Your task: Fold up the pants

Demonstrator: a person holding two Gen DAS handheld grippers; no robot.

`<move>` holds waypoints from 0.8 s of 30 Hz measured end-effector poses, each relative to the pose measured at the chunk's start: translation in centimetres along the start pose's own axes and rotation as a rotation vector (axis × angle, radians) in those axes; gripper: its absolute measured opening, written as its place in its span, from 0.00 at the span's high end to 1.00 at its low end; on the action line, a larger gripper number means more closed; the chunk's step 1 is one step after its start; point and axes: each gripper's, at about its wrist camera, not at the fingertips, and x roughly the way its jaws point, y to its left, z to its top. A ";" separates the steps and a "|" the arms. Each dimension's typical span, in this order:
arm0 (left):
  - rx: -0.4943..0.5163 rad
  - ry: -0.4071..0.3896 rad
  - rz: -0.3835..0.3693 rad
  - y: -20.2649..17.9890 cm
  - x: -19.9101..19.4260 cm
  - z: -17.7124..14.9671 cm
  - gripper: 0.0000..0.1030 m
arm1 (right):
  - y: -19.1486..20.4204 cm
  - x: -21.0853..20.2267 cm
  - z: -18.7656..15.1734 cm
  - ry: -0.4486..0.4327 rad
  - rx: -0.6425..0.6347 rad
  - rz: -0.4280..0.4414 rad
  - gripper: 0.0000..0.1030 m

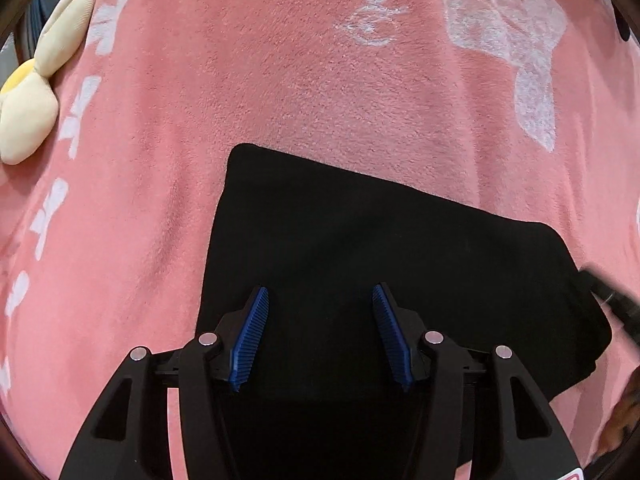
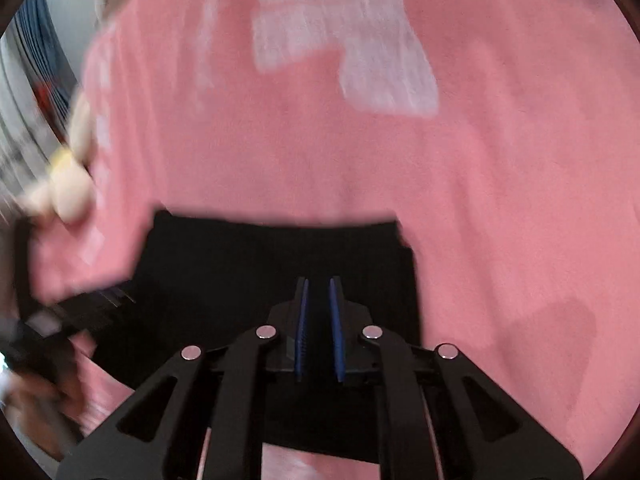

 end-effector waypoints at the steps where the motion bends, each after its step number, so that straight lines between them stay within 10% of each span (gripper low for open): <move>1: 0.001 0.002 -0.003 0.1 0.0 0.0 0.49 | -0.5 -0.9 -0.5 -0.025 0.042 0.036 0.96; 4: 0.011 0.000 -0.010 -0.1 -1.2 -0.5 0.49 | 0.1 -4.8 -0.9 -0.098 0.064 0.026 0.81; 7: 0.009 -0.014 -0.013 0.6 -2.8 -1.3 0.45 | -0.5 -5.7 -2.1 -0.093 0.067 -0.001 0.41; 11: -0.022 -0.032 -0.033 1.3 -4.4 -3.1 0.42 | -0.9 -2.6 -3.0 0.005 0.054 0.006 0.50; 16: -0.012 -0.011 -0.021 1.2 -4.5 -4.2 0.42 | 0.1 -5.2 -2.6 -0.079 0.016 0.001 0.79; 24: -0.041 -0.012 0.004 1.6 -3.0 -5.4 0.31 | -1.8 -6.6 -4.4 -0.114 0.095 0.005 0.70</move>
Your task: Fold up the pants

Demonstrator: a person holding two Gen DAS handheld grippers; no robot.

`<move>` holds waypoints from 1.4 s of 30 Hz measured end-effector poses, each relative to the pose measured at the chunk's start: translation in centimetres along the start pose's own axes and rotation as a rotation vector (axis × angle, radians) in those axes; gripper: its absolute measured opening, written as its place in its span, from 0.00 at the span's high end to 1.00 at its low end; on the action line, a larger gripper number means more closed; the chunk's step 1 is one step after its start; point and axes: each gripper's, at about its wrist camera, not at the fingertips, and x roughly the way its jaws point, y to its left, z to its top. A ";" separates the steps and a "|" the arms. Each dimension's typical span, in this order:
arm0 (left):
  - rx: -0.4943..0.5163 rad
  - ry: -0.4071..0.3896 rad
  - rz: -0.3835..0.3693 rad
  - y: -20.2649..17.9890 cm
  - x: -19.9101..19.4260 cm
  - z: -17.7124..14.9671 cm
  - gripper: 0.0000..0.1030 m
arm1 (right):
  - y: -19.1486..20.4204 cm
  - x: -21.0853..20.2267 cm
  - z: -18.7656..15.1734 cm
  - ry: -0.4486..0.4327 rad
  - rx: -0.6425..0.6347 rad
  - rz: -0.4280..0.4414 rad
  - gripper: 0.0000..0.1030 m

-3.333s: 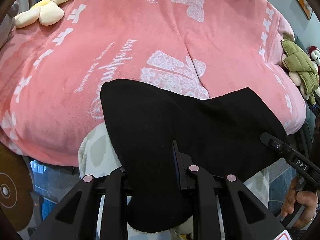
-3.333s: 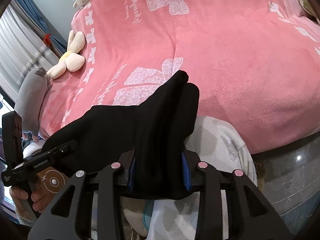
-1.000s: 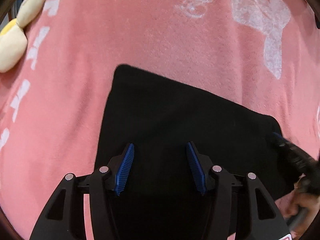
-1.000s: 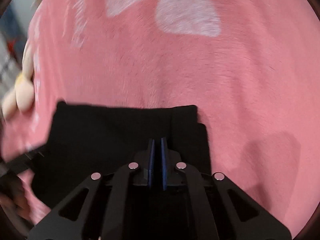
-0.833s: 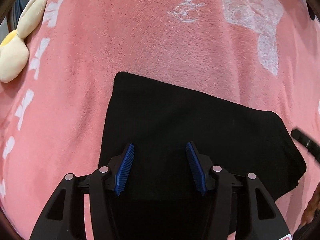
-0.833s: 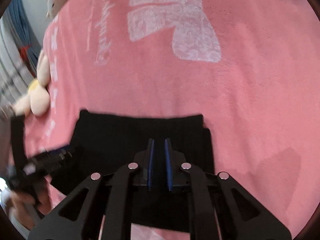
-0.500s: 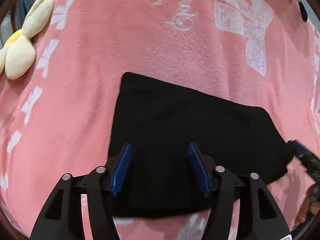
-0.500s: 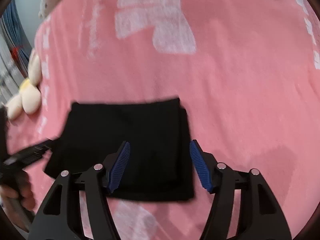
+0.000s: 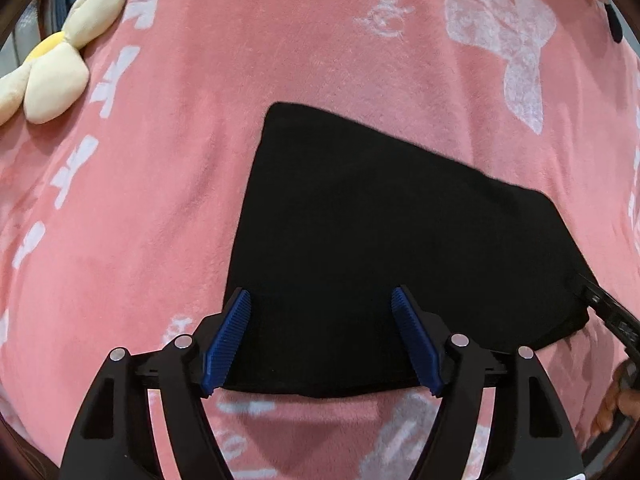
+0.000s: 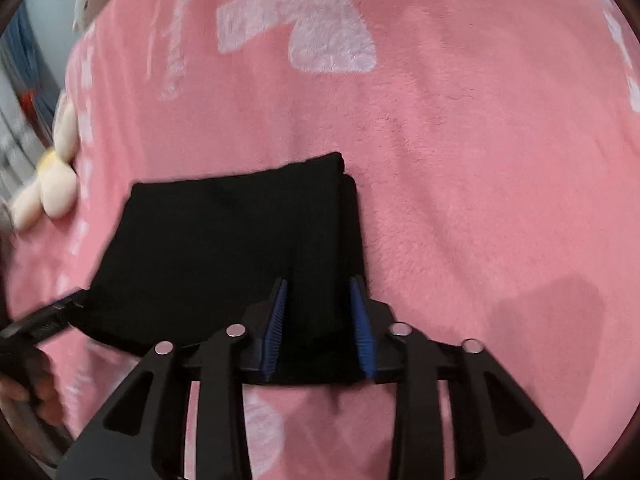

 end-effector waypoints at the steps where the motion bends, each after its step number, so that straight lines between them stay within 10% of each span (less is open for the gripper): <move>1: 0.005 0.000 0.001 -0.1 -0.1 0.0 0.31 | 0.2 -0.8 0.1 -0.029 0.000 0.003 0.71; 16: 0.015 -0.008 0.002 -0.2 -0.4 -0.6 0.31 | 0.7 1.6 -1.5 0.028 -0.045 -0.018 0.92; 29: 0.046 -0.085 -0.009 -0.8 -6.5 -4.2 0.31 | 5.2 -9.0 -8.7 -0.152 -0.099 -0.094 0.85; 42: 0.057 -0.148 0.000 0.6 -10.1 -14.2 0.22 | 7.3 -12.0 -15.8 -0.103 -0.087 -0.098 0.67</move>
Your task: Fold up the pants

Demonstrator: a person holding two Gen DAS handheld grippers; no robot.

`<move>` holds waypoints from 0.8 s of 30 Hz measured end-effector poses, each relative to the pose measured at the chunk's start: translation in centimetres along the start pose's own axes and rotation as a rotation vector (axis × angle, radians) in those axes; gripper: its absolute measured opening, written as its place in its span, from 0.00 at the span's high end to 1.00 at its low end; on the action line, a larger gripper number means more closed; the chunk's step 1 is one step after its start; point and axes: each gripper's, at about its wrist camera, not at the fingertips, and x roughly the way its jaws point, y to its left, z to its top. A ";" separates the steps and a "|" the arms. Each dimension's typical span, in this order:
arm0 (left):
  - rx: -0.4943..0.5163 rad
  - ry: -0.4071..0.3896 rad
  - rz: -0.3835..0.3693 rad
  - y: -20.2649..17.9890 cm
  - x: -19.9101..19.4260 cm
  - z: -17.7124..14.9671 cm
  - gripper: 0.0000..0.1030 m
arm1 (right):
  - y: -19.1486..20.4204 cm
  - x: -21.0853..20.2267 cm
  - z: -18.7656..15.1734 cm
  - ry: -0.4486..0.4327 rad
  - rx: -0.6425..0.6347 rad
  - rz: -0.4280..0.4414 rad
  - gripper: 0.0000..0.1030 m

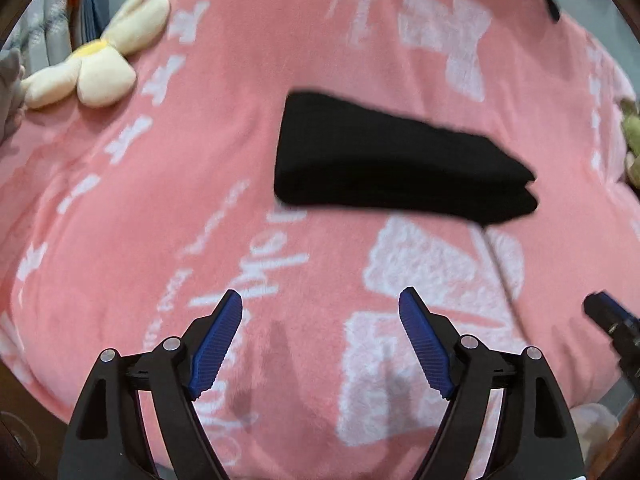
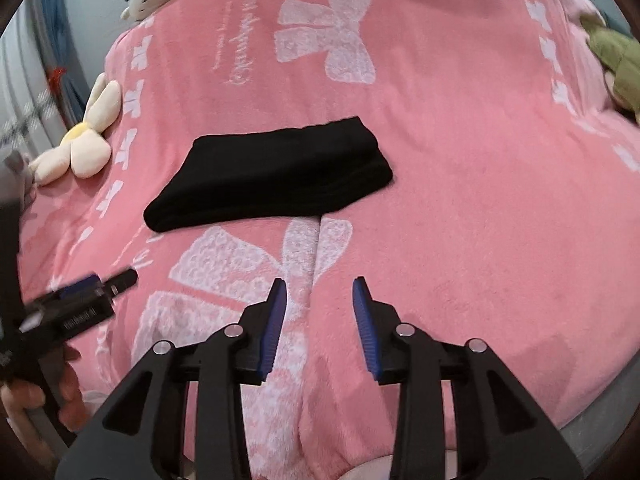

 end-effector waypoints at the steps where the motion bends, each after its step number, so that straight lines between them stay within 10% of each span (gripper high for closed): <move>1: -0.001 -0.001 0.011 0.0 0.0 0.0 0.20 | 0.3 -0.1 -0.2 0.000 -0.012 -0.001 0.67; 24: -0.022 -0.004 -0.003 -0.2 -1.8 -1.7 0.20 | 1.4 0.1 -0.9 0.026 -0.043 -0.040 0.64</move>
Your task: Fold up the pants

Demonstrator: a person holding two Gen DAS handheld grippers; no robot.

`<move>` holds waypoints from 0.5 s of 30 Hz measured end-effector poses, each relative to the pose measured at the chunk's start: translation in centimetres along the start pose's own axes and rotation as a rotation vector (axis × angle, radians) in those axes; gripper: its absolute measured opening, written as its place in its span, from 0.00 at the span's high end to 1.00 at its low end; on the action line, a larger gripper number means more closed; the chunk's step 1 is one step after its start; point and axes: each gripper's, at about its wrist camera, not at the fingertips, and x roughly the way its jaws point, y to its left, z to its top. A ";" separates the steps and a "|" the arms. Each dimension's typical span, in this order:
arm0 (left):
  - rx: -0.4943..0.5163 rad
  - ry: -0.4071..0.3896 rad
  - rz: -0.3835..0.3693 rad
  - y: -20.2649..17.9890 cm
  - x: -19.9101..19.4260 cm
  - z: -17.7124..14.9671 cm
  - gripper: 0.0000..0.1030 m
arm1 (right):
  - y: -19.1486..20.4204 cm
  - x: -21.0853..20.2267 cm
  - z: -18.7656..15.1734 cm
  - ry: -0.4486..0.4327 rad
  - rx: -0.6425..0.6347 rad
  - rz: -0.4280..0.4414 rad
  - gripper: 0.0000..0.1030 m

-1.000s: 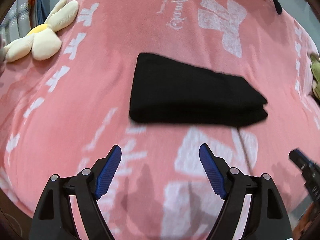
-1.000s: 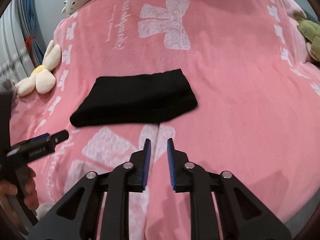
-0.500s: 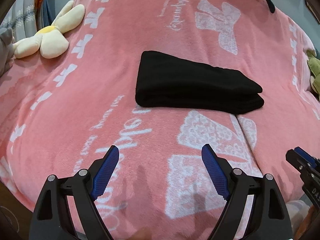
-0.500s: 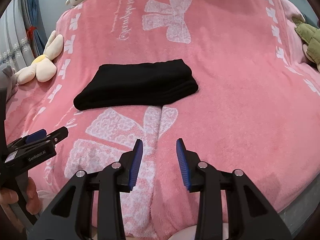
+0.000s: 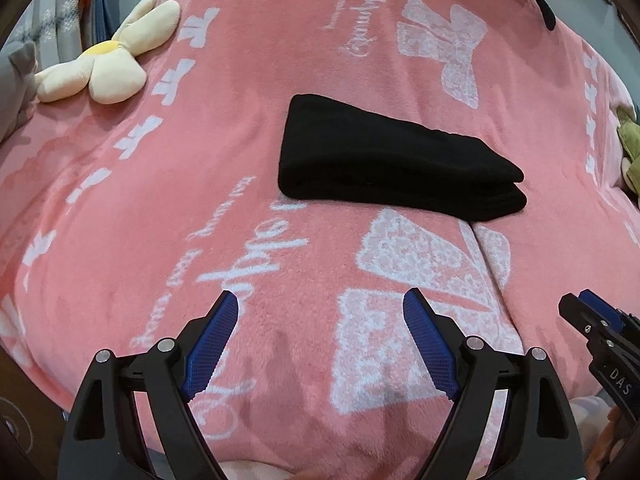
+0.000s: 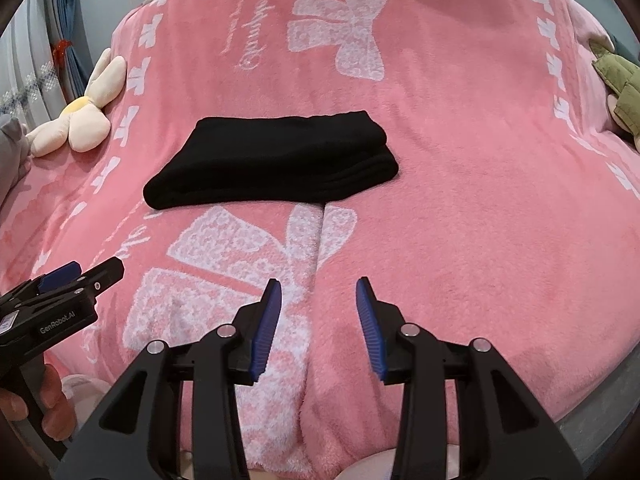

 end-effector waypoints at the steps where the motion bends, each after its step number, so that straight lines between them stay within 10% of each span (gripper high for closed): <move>1: 0.000 -0.002 0.000 0.0 0.0 -0.1 0.20 | 0.0 0.0 0.0 0.003 0.000 0.000 0.64; 15: 0.017 -0.008 -0.003 -0.4 -0.3 -0.2 0.20 | 0.1 0.0 0.1 0.006 -0.005 -0.003 0.63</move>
